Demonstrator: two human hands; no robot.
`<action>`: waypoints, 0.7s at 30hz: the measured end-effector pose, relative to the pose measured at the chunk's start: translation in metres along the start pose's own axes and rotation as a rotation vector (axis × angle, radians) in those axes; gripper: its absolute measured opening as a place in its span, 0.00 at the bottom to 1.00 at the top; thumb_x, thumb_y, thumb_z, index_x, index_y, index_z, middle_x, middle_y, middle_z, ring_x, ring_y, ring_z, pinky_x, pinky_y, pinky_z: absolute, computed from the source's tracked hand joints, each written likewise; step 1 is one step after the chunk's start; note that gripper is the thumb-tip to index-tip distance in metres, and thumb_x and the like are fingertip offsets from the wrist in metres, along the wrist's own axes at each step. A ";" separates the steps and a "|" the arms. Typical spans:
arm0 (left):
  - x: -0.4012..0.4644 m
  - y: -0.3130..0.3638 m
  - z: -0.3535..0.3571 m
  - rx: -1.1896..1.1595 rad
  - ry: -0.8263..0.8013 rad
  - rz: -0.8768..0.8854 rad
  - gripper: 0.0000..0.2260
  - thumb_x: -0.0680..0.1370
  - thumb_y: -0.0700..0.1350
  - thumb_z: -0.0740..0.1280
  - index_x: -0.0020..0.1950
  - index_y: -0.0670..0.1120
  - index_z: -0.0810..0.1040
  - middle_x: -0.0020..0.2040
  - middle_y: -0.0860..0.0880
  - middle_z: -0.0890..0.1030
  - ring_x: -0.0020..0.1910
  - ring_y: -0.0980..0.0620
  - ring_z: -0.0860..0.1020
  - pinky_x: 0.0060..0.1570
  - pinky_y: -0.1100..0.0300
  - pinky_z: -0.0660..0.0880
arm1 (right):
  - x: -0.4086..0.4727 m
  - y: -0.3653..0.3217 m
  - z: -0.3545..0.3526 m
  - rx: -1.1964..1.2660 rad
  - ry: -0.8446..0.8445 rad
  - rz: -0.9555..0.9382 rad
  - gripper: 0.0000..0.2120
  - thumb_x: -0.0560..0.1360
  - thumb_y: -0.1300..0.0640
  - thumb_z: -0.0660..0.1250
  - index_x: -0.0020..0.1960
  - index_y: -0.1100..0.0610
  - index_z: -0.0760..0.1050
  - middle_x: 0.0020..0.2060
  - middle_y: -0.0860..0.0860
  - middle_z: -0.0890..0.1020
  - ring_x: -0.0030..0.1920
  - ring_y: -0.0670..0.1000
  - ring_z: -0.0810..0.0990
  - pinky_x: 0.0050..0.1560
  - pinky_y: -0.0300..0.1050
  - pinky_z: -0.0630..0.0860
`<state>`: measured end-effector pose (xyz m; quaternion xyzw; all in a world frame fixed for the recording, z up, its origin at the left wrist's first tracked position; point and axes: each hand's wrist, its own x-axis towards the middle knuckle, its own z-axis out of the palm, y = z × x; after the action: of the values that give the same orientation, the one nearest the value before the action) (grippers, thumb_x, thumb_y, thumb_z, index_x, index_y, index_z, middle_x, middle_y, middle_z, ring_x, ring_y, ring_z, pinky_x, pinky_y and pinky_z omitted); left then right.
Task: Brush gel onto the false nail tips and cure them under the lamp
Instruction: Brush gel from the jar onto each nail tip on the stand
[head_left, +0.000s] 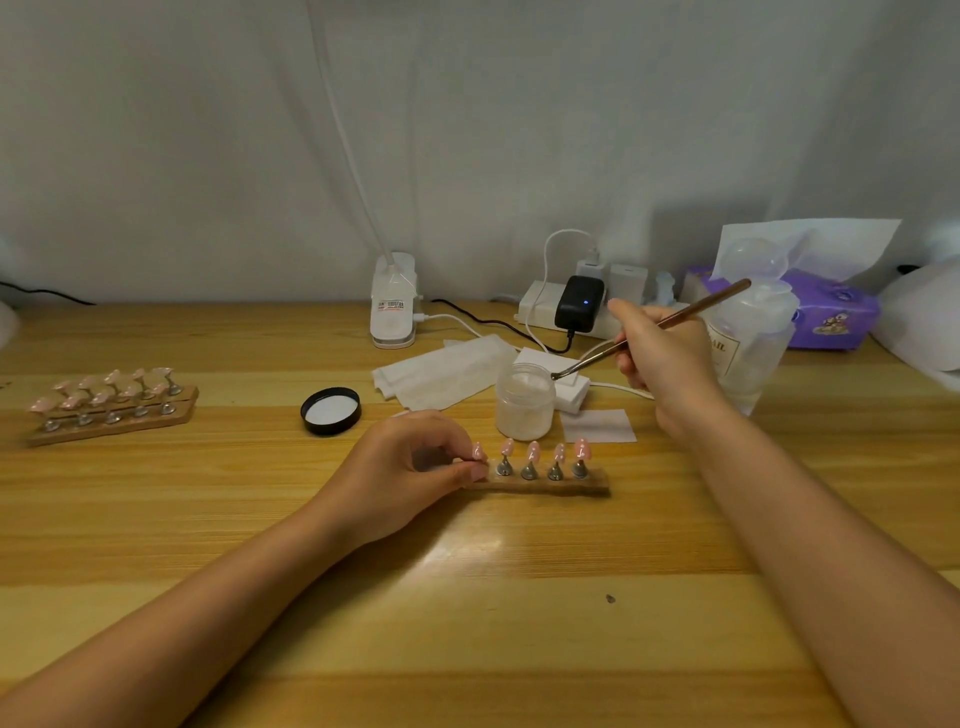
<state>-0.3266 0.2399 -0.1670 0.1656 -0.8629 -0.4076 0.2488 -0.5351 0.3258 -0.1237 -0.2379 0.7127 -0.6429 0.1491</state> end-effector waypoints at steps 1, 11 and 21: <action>0.000 0.000 0.000 0.000 0.000 0.000 0.07 0.70 0.40 0.72 0.39 0.53 0.81 0.40 0.53 0.80 0.40 0.57 0.76 0.38 0.69 0.70 | 0.001 0.000 -0.001 -0.003 0.009 -0.004 0.15 0.76 0.53 0.64 0.32 0.55 0.71 0.15 0.44 0.70 0.17 0.39 0.68 0.19 0.28 0.65; 0.000 0.001 0.000 0.015 -0.004 0.013 0.08 0.70 0.40 0.72 0.39 0.54 0.80 0.40 0.53 0.80 0.41 0.56 0.77 0.40 0.65 0.73 | 0.000 0.003 0.004 0.036 -0.030 0.038 0.15 0.76 0.54 0.63 0.31 0.55 0.70 0.15 0.44 0.70 0.17 0.40 0.67 0.19 0.29 0.64; -0.001 0.000 0.000 0.010 -0.005 0.022 0.07 0.70 0.40 0.72 0.39 0.53 0.79 0.40 0.52 0.80 0.42 0.56 0.77 0.41 0.64 0.74 | 0.000 0.003 0.005 0.075 0.025 0.014 0.15 0.76 0.55 0.64 0.31 0.55 0.70 0.15 0.44 0.69 0.17 0.40 0.66 0.19 0.29 0.64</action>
<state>-0.3263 0.2403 -0.1672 0.1565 -0.8672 -0.4009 0.2505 -0.5330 0.3212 -0.1271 -0.2190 0.6915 -0.6710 0.1535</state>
